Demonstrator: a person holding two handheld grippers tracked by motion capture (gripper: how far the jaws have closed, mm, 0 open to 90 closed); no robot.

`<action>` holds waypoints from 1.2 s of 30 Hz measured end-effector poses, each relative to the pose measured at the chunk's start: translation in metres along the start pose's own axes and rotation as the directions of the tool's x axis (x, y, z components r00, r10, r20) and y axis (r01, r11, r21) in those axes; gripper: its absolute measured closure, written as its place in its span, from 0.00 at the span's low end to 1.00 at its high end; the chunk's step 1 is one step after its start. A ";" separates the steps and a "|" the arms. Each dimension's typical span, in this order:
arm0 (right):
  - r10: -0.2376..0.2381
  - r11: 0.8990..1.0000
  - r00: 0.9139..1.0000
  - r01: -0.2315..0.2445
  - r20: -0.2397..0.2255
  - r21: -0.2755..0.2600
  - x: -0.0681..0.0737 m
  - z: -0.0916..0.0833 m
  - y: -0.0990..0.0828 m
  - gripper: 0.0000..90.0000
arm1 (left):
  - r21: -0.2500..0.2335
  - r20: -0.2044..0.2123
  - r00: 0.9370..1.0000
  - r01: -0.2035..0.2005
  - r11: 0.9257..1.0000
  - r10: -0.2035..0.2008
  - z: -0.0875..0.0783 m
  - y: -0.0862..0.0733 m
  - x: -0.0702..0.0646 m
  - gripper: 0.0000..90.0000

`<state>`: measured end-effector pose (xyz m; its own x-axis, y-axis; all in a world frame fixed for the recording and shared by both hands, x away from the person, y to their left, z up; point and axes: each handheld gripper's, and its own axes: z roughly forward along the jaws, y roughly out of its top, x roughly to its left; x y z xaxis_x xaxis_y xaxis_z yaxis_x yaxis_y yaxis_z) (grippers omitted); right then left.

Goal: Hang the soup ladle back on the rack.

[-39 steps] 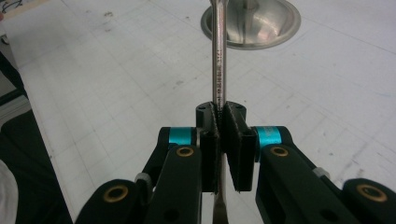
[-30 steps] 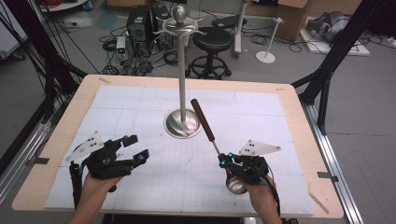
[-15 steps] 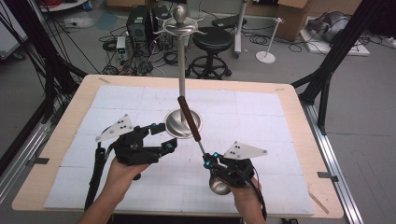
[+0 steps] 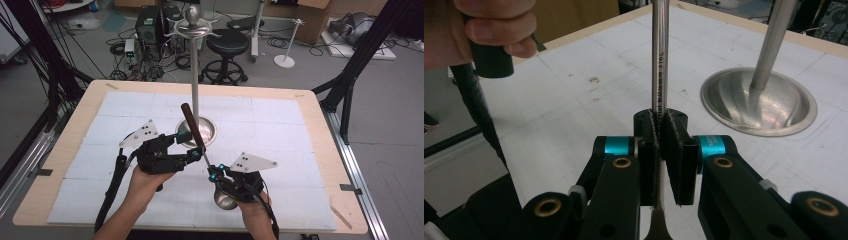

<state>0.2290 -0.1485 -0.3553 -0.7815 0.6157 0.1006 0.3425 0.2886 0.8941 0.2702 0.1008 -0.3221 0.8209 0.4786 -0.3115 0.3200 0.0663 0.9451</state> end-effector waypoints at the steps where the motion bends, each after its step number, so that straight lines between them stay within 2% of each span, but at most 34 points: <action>1: 0.002 1.000 1.000 -0.002 0.001 0.003 0.001 0.000 0.000 0.94 | 0.000 0.000 1.000 0.000 1.000 0.000 0.000 0.000 0.000 0.38; 4: -0.010 1.000 1.000 0.010 0.004 0.003 0.002 0.002 0.000 0.94 | 0.002 0.002 1.000 0.005 1.000 -0.005 0.003 -0.001 0.000 0.42; 14: -0.006 1.000 1.000 0.006 0.013 0.005 0.006 0.003 0.000 0.94 | 0.000 0.000 1.000 0.002 1.000 -0.002 0.006 -0.002 -0.001 0.60; 20: 0.001 1.000 1.000 -0.001 0.023 0.002 0.007 0.005 0.000 0.94 | -0.019 0.016 1.000 0.014 1.000 -0.014 0.006 -0.001 -0.002 0.77; 27: 0.009 1.000 1.000 -0.009 0.018 -0.019 0.008 0.005 0.000 0.93 | -0.034 0.044 0.999 0.033 0.999 -0.032 0.005 0.000 -0.003 0.81; 30: 0.009 1.000 1.000 -0.009 0.019 -0.024 0.008 0.005 0.000 0.92 | -0.038 0.051 0.999 0.015 0.999 -0.013 0.005 0.001 -0.006 0.81; 31: 0.010 0.999 1.000 -0.009 0.011 -0.035 0.007 0.004 0.000 0.87 | -0.037 0.045 0.999 -0.013 0.999 0.015 0.004 0.001 -0.007 0.81; 35: 0.028 0.999 1.000 -0.028 -0.005 -0.047 0.001 -0.004 -0.001 0.75 | -0.045 0.058 0.998 -0.023 0.999 0.025 0.001 0.003 -0.004 0.82; 36: 0.029 0.998 0.999 -0.030 -0.023 -0.052 -0.002 -0.008 -0.003 0.73 | -0.055 0.080 0.996 -0.025 0.998 0.029 -0.003 0.006 -0.002 0.82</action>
<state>0.2259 -0.1566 -0.3544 -0.7830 0.6070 0.1363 0.3380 0.2312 0.9123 0.2687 0.1024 -0.3152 0.8653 0.4084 -0.2907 0.2731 0.1024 0.9565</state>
